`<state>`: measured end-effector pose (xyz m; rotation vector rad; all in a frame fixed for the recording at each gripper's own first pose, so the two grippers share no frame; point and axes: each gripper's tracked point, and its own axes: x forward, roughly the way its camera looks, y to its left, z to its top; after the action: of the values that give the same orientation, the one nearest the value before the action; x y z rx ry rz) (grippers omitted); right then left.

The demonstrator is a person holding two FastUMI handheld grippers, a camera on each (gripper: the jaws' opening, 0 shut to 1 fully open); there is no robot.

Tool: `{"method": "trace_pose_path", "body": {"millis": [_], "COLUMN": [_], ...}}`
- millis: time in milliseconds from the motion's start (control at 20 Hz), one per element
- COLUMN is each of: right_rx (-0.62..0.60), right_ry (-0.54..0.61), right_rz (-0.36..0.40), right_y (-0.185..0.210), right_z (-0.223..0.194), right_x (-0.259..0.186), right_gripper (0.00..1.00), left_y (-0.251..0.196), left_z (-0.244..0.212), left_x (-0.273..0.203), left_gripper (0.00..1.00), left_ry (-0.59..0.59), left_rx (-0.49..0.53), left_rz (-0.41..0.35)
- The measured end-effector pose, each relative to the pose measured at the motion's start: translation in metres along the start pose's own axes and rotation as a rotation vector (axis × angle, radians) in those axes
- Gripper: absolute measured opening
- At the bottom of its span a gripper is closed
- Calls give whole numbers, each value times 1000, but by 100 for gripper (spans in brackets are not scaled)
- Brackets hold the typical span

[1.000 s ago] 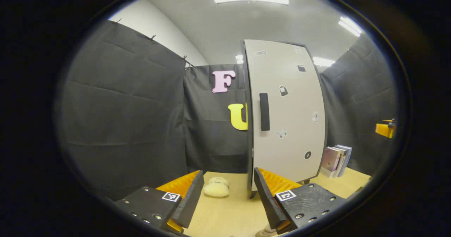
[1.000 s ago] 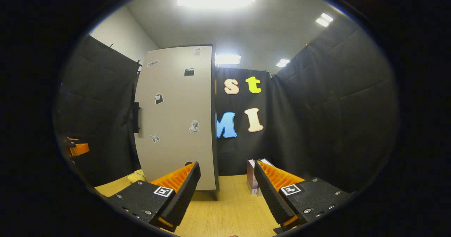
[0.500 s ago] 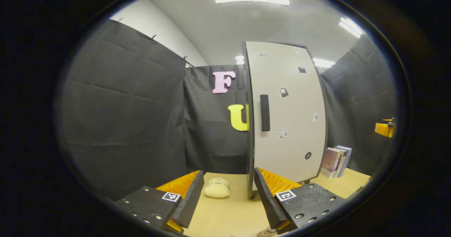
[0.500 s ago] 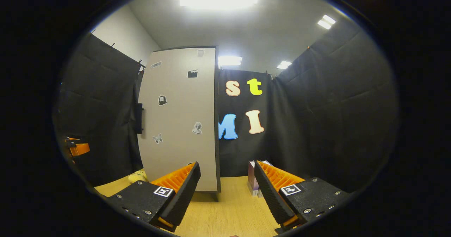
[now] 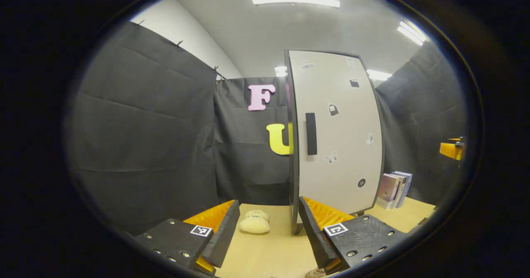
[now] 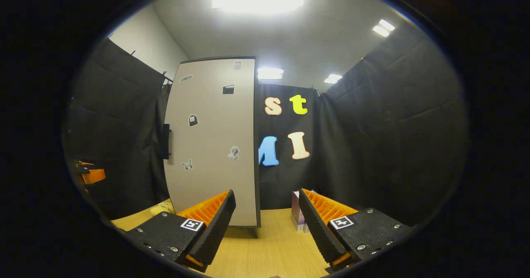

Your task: Open the cabinet door with the right hand, grasp the bottle in the cabinet with the left hand and place it on the coaster, then close the cabinet door with the right hand.

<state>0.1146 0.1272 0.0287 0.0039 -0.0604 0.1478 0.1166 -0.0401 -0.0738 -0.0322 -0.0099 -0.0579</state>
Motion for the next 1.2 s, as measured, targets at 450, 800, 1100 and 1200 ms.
{"method": "trace_pose_path", "body": {"millis": [450, 800, 1100, 1200], "right_rx": [-4, 2, -8, -7], "right_ry": [-15, -73, -70, -88], "right_rz": [2, -22, -22, -22], "right_y": [15, 15, 20, 25], "right_z": [1, 20, 28, 32], "right_x": [-3, -3, -3, -5], "right_gripper": [94, 94, 94, 94], "left_y": [0, 1, 5, 6], "left_z": [-2, -6, 5, 6], "left_x": [-1, 3, -5, -6], "left_gripper": [82, 82, 82, 82], "left_ry": [-23, -8, -35, -38], "left_rx": [-7, -9, -6, -7], "left_rz": [-10, -24, -34, -46]}}
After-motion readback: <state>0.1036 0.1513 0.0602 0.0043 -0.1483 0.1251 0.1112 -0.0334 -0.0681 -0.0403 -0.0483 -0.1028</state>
